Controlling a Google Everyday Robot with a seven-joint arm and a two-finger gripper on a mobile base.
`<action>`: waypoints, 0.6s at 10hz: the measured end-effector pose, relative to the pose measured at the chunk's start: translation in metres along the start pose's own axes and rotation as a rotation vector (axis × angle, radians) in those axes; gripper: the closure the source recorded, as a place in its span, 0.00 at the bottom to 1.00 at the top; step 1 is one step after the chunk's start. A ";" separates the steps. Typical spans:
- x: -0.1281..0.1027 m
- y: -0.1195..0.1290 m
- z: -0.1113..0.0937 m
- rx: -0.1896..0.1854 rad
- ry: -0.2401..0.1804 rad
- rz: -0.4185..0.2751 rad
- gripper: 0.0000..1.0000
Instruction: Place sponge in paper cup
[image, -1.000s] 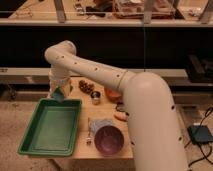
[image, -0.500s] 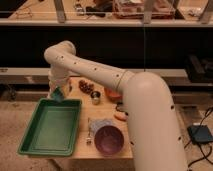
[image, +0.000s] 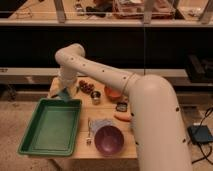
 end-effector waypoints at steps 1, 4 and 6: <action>0.013 0.015 -0.001 -0.002 0.005 0.041 0.86; 0.050 0.064 -0.005 -0.030 0.040 0.173 0.86; 0.070 0.097 -0.009 -0.058 0.073 0.262 0.86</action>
